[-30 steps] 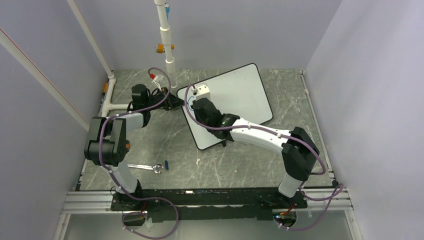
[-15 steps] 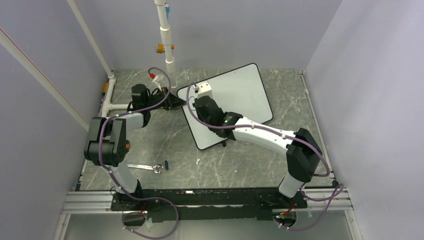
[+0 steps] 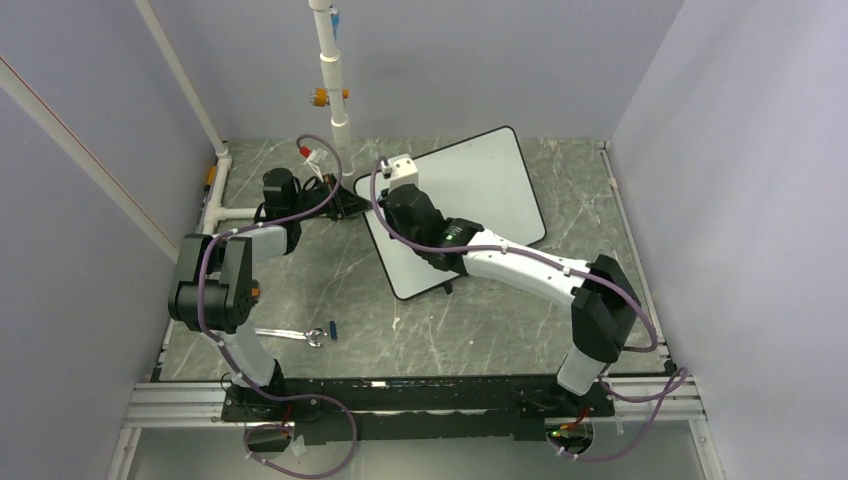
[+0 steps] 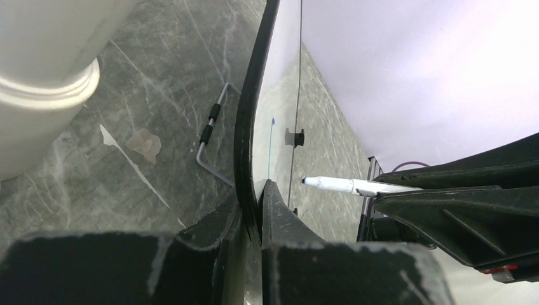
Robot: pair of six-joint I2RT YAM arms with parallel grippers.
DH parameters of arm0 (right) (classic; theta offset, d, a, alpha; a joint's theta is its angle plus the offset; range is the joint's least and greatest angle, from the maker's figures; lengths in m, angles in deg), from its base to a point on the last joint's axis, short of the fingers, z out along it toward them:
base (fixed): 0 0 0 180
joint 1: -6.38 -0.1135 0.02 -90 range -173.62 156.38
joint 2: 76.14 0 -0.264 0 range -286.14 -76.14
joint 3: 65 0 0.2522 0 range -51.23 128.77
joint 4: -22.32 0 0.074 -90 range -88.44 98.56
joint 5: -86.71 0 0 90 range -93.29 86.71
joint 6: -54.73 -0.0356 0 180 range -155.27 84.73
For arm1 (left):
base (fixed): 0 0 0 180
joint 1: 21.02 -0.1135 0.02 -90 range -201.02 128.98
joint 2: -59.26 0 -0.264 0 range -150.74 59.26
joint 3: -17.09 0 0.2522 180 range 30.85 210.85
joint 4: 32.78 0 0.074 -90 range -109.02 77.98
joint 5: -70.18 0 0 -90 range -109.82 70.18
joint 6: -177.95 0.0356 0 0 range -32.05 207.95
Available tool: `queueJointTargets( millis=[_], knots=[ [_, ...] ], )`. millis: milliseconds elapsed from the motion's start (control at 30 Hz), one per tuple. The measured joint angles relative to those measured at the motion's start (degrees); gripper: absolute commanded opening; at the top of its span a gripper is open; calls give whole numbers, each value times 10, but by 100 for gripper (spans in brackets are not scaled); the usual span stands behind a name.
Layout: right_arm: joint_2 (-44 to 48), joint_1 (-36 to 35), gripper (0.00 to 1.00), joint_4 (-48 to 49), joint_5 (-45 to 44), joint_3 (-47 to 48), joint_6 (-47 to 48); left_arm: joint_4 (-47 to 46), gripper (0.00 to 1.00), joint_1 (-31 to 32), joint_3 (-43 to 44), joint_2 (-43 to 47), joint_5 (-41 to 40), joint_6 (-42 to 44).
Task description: Write a sentence on the whiteboard
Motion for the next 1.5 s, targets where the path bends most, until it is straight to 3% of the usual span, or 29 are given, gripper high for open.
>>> queueJointTargets(
  millis=[533, 1100, 1500],
  knots=[
    [-32, 14, 0, 3, 14, 6, -7, 1, 0, 0, 0, 0, 0, 0],
    [-11, 37, 0, 14, 15, -25, -13, 3, 0, 0, 0, 0, -3, 0],
    [23, 38, 0, 12, 66, -80, -10, 5, 0, 0, 0, 0, -3, 3]
  ],
)
